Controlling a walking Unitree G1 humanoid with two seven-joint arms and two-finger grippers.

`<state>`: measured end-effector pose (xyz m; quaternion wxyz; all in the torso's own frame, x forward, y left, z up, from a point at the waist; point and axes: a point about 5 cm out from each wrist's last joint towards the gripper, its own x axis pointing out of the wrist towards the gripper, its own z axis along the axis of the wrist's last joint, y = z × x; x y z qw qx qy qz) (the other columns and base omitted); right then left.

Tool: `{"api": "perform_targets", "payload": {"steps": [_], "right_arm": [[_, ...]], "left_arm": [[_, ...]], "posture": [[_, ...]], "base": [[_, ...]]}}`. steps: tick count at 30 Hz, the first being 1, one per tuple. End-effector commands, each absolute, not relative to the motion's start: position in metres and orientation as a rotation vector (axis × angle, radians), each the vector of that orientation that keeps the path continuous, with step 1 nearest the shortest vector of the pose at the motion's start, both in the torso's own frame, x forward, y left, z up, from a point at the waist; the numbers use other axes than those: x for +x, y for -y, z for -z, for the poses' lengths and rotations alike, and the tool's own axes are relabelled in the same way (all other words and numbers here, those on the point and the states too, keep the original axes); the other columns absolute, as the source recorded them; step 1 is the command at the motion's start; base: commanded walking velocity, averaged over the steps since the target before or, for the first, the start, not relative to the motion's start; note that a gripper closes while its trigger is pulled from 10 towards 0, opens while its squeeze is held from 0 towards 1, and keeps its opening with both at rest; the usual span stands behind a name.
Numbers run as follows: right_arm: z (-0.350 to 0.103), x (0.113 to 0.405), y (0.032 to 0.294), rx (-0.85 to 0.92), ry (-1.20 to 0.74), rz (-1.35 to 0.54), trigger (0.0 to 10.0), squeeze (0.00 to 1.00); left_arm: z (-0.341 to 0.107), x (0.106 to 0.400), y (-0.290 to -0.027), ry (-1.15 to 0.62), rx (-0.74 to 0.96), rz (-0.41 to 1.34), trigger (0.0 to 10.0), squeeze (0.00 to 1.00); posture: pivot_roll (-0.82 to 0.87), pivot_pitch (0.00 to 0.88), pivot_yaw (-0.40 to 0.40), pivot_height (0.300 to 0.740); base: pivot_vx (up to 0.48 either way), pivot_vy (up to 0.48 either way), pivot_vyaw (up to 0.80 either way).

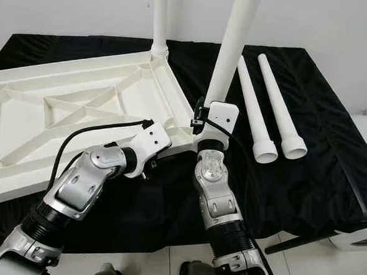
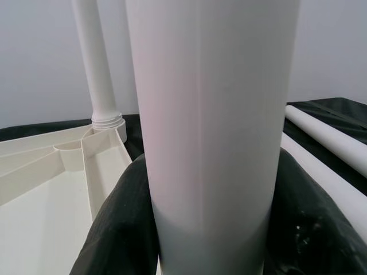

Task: Building children table

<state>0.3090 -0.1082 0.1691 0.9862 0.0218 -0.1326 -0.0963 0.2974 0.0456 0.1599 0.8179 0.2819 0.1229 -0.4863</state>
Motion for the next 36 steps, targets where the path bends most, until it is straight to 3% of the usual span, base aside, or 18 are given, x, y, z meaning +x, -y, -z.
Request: {"api": "perform_targets", "payload": {"steps": [1,15,16,17,18,28,29,34,35,36], "right_arm": [[-0.142,0.307,0.121,-0.008,0.141,0.256,10.0,0.00],[-0.142,0.306,0.121,-0.008,0.145,0.254,10.0,0.00],[-0.142,0.306,0.121,-0.007,0.145,0.254,10.0,0.00],[-0.142,0.306,0.121,-0.007,0.145,0.254,10.0,0.00],[-0.142,0.306,0.121,-0.007,0.145,0.254,10.0,0.00],[-0.141,0.306,0.120,-0.005,0.141,0.251,10.0,0.00],[-0.141,0.306,0.120,-0.006,0.140,0.251,10.0,0.00],[-0.139,0.306,0.120,0.009,0.129,0.241,10.0,0.00],[-0.139,0.306,0.121,0.019,0.126,0.235,10.0,1.00],[-0.139,0.306,0.121,0.019,0.126,0.235,10.0,1.00]], "left_arm": [[-0.148,0.298,-0.045,-0.332,0.630,1.028,10.0,0.00],[-0.141,0.306,-0.050,-0.382,0.653,0.970,10.0,0.00],[-0.141,0.306,-0.049,-0.378,0.655,0.972,6.1,0.00],[-0.141,0.306,-0.049,-0.378,0.655,0.972,6.1,0.00],[-0.142,0.306,-0.049,-0.376,0.657,0.973,0.0,0.00],[-0.147,0.308,-0.048,-0.355,0.623,0.979,0.0,0.00],[-0.146,0.309,-0.048,-0.363,0.638,0.976,9.8,0.00],[-0.144,0.308,-0.048,-0.365,0.662,0.979,10.0,0.00],[-0.144,0.308,-0.048,-0.365,0.662,0.978,10.0,0.00],[-0.144,0.308,-0.048,-0.365,0.662,0.978,10.0,0.00]], "posture": [[0.05,0.094,-0.064,0.740],[0.05,0.092,-0.060,0.740],[0.05,0.092,-0.060,0.740],[0.05,0.092,-0.060,0.740],[0.05,0.092,-0.060,0.740],[0.05,0.089,-0.059,0.740],[0.05,0.086,-0.057,0.740],[0.05,0.082,-0.056,0.740],[0.05,0.082,-0.055,0.740],[0.05,0.082,-0.055,0.740]], "base": [[0.000,0.000,0.00],[0.000,0.000,0.00],[0.000,0.000,0.00],[0.000,0.000,0.00],[0.000,0.000,0.00],[0.000,0.000,0.00],[0.000,0.000,0.00],[0.000,0.000,0.00],[0.000,0.000,0.00],[0.000,0.000,0.00]]}}
